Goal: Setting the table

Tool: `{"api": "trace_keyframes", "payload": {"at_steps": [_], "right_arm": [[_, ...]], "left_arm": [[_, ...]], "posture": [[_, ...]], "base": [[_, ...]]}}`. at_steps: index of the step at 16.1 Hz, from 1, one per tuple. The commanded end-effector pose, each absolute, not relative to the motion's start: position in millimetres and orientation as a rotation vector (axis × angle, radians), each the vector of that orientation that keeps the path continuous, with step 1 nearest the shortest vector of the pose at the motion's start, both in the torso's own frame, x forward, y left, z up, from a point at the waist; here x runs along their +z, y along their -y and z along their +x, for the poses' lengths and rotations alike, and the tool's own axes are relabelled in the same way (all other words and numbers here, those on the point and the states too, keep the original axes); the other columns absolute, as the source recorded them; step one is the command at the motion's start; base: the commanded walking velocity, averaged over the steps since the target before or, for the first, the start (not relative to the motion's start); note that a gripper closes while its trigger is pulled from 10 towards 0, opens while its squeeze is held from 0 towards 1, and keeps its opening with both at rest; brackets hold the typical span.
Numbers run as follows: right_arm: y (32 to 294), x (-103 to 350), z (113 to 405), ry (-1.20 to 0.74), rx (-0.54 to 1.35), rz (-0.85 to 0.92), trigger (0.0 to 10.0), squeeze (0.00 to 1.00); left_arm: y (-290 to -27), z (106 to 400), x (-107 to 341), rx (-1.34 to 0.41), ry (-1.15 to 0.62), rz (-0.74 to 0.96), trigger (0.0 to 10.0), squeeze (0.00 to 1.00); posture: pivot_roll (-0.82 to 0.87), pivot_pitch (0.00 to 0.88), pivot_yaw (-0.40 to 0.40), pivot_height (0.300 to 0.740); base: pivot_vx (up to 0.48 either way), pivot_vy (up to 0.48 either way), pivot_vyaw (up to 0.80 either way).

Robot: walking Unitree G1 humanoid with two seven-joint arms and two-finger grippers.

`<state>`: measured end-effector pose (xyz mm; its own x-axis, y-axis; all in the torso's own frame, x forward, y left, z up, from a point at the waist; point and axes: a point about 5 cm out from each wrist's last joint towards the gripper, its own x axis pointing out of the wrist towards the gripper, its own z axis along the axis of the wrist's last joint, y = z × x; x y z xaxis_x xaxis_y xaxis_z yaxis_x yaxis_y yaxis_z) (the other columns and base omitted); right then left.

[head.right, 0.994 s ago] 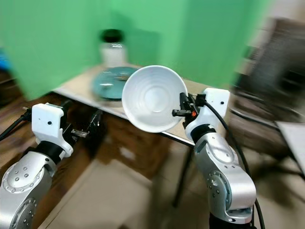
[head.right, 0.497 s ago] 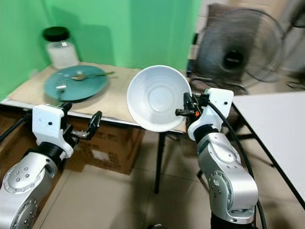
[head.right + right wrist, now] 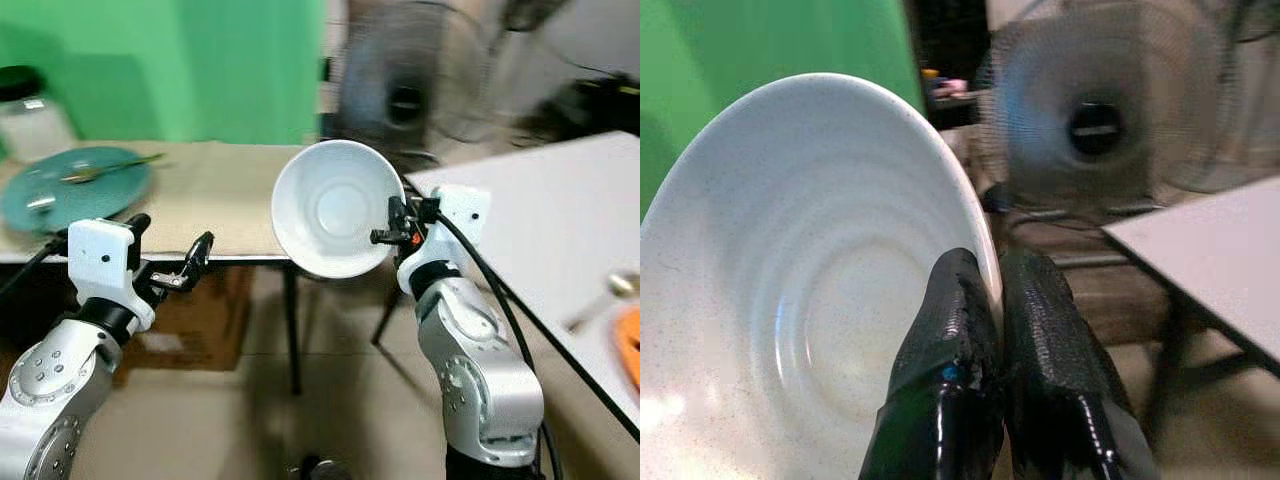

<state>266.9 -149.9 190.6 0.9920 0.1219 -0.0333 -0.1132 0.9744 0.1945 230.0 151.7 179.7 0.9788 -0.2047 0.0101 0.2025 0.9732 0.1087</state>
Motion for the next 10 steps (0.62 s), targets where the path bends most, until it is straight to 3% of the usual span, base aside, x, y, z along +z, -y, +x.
{"api": "trace_keyframes", "payload": {"at_steps": [1, 10], "right_arm": [[150.3, 197.5, 268.3, -0.017, 0.123, 0.189, 10.0, 0.00], [153.7, 193.7, 266.6, -0.041, 0.098, 0.179, 10.0, 0.00]], "left_arm": [[-153.0, 231.3, 178.5, -0.196, 0.015, 0.110, 10.0, 0.00], [-153.3, 231.8, 177.1, -0.198, 0.009, 0.112, 10.0, 0.00]], "posture": [[-0.08, 0.001, -0.026, 0.740], [-0.08, 0.005, -0.022, 0.740]], "base": [[0.000, 0.000, -0.80], [0.000, 0.000, -0.80]]}}
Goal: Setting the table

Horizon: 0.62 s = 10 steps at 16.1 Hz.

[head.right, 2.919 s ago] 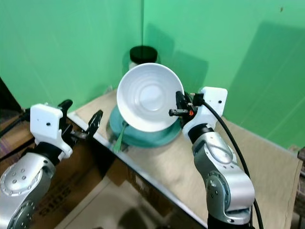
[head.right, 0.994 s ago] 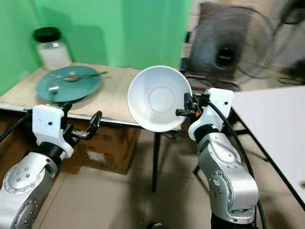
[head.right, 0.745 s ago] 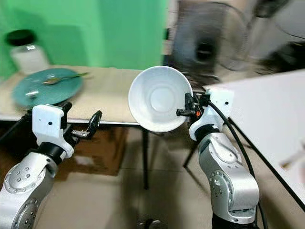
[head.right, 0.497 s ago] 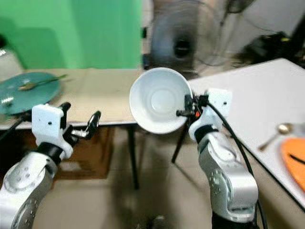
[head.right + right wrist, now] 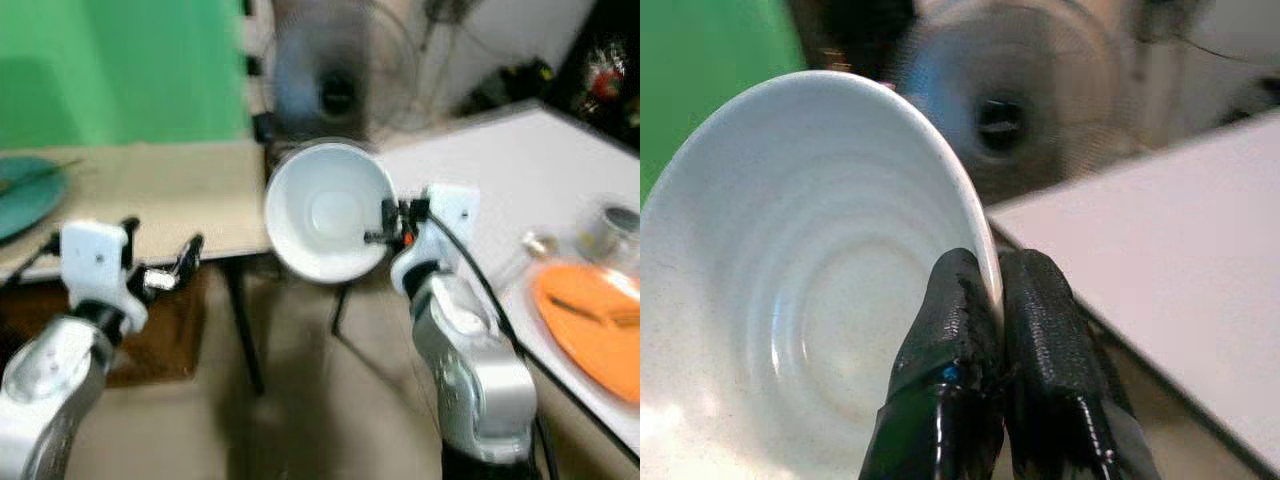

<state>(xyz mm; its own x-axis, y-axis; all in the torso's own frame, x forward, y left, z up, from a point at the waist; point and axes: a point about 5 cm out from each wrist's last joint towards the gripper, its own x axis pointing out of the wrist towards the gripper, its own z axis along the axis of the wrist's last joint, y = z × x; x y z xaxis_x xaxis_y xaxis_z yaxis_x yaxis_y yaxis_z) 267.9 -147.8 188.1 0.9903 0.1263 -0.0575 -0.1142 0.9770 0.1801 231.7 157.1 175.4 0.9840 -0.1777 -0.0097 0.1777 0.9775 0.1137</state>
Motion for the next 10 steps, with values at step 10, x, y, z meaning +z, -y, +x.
{"api": "trace_keyframes", "payload": {"at_steps": [10], "right_arm": [[160.7, 190.9, 261.3, -0.048, 0.042, 0.197, 10.0, 0.00]], "left_arm": [[-150.8, 236.7, 174.3, -0.232, -0.002, 0.116, 10.0, 0.00]], "posture": [[-0.11, 0.004, 0.001, 0.740]], "base": [[0.000, 0.000, -0.80]]}}
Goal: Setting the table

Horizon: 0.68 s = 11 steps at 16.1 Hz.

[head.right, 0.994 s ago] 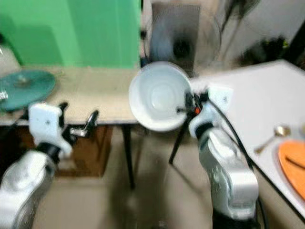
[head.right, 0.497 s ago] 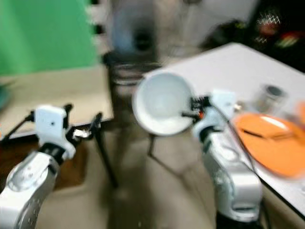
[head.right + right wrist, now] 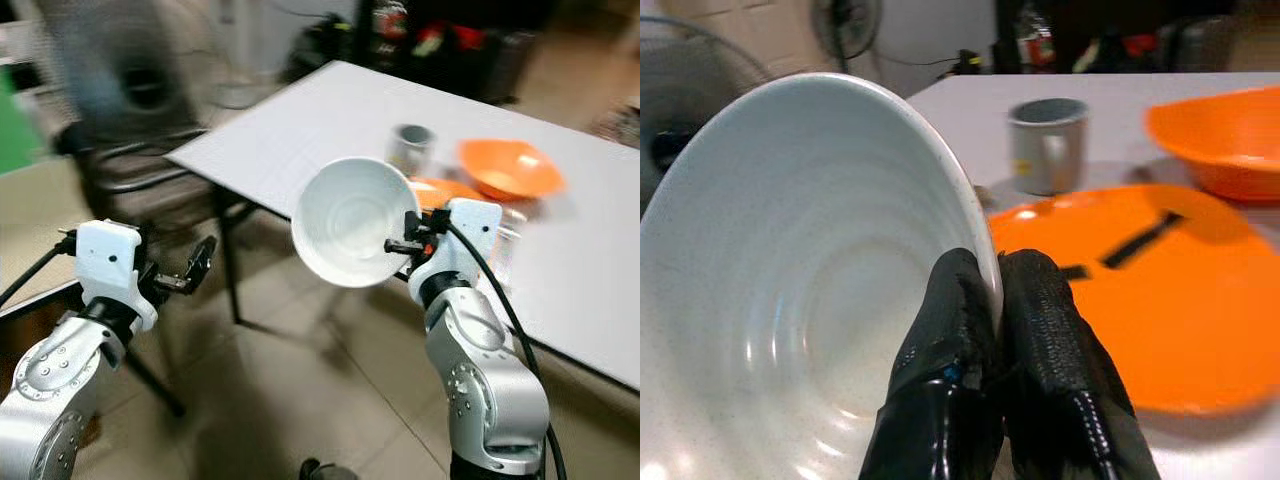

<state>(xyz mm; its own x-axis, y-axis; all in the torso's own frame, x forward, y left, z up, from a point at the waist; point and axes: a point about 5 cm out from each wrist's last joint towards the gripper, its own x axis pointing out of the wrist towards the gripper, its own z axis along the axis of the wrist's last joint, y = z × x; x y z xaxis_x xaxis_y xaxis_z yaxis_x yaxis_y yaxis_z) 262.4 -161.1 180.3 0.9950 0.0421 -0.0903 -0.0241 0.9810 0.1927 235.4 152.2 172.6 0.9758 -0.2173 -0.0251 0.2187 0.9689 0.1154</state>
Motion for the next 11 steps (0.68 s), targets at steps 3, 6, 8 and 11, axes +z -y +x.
{"api": "trace_keyframes", "payload": {"at_steps": [3, 6, 8, 11], "right_arm": [[162.2, 194.3, 267.2, -0.045, 0.056, 0.189, 10.0, 0.00], [159.5, 197.5, 268.5, -0.042, 0.075, 0.179, 10.0, 0.00], [160.3, 196.1, 266.0, -0.050, 0.072, 0.176, 10.0, 0.00], [161.0, 195.4, 264.9, -0.056, 0.071, 0.168, 10.0, 0.00]], "left_arm": [[-150.0, 241.1, 175.0, -0.199, 0.016, 0.101, 10.0, 0.00], [-153.2, 240.0, 173.7, -0.166, 0.015, 0.082, 10.0, 0.00], [-153.0, 241.2, 175.8, -0.162, 0.023, 0.084, 10.0, 0.00], [-152.0, 245.6, 178.5, -0.152, 0.036, 0.076, 10.0, 0.00]], "posture": [[-0.12, 0.000, -0.027, 0.740], [-0.13, 0.002, -0.028, 0.740], [-0.14, 0.016, -0.016, 0.740], [-0.15, 0.016, -0.014, 0.740]], "base": [[0.000, 0.000, -0.80], [0.000, 0.000, -0.80], [0.000, 0.000, -0.80], [0.000, -0.169, -0.43]]}}
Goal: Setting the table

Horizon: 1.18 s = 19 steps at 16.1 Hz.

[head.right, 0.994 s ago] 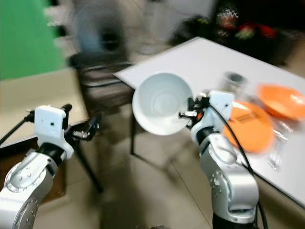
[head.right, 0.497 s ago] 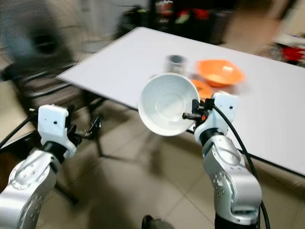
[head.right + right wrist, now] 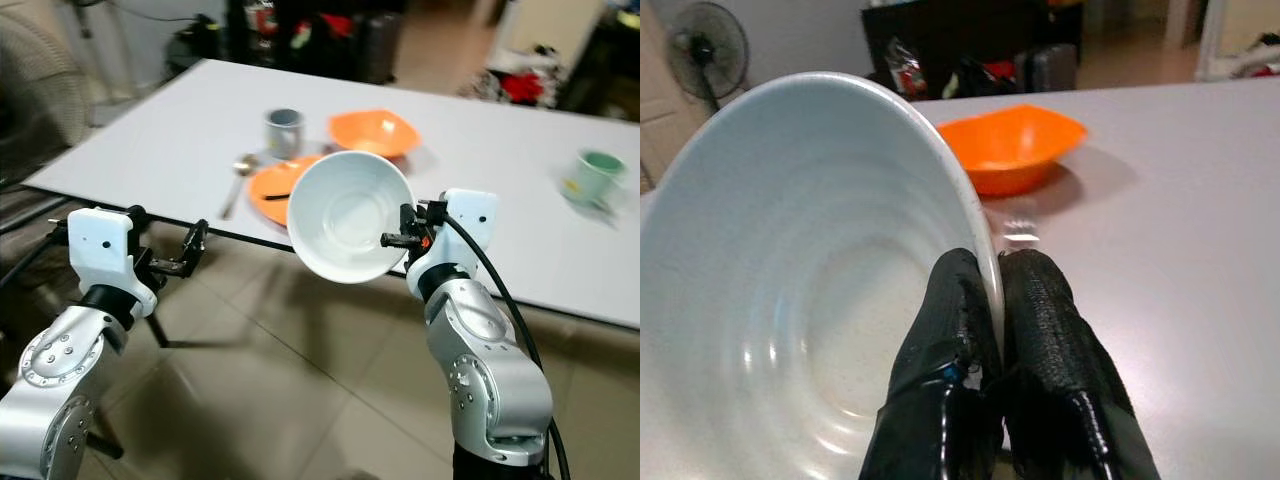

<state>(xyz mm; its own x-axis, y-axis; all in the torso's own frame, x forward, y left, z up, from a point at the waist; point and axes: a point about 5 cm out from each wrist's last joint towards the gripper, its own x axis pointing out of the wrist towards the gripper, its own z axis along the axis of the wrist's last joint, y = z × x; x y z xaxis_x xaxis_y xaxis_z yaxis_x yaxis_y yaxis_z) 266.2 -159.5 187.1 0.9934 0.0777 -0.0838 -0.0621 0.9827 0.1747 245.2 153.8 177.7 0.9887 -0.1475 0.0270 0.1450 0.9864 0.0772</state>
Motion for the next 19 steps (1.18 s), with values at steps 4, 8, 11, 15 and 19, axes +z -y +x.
{"api": "trace_keyframes", "payload": {"at_steps": [4, 8, 11, 15, 19], "right_arm": [[160.2, 194.4, 266.1, -0.061, 0.087, 0.141, 10.0, 0.00], [161.5, 195.5, 268.2, -0.061, 0.088, 0.119, 10.0, 0.00], [161.4, 194.8, 268.4, -0.074, 0.087, 0.123, 10.0, 0.00], [162.1, 194.5, 267.8, -0.077, 0.081, 0.129, 10.0, 0.00], [160.7, 196.0, 270.1, -0.069, 0.097, 0.116, 10.0, 0.00]], "left_arm": [[-152.1, 245.9, 178.7, -0.140, 0.040, 0.075, 10.0, 0.00], [-151.3, 246.4, 178.0, -0.131, 0.036, 0.022, 10.0, 0.00], [-150.8, 246.5, 177.5, -0.150, 0.034, 0.031, 10.0, 0.00], [-149.7, 246.8, 179.7, -0.163, 0.043, 0.005, 10.0, 0.00], [-150.9, 247.4, 179.3, -0.162, 0.040, 0.008, 10.0, 0.00]], "posture": [[-0.15, 0.015, -0.021, 0.740], [-0.15, 0.015, -0.029, 0.740], [-0.16, 0.016, -0.021, 0.740], [-0.16, 0.007, -0.018, 0.740], [-0.15, 0.000, -0.024, 0.740]], "base": [[0.000, -0.258, 0.00], [0.000, -0.129, 0.00], [0.000, 0.000, -0.15], [0.064, 0.000, -0.79], [0.268, 0.000, -0.30]]}}
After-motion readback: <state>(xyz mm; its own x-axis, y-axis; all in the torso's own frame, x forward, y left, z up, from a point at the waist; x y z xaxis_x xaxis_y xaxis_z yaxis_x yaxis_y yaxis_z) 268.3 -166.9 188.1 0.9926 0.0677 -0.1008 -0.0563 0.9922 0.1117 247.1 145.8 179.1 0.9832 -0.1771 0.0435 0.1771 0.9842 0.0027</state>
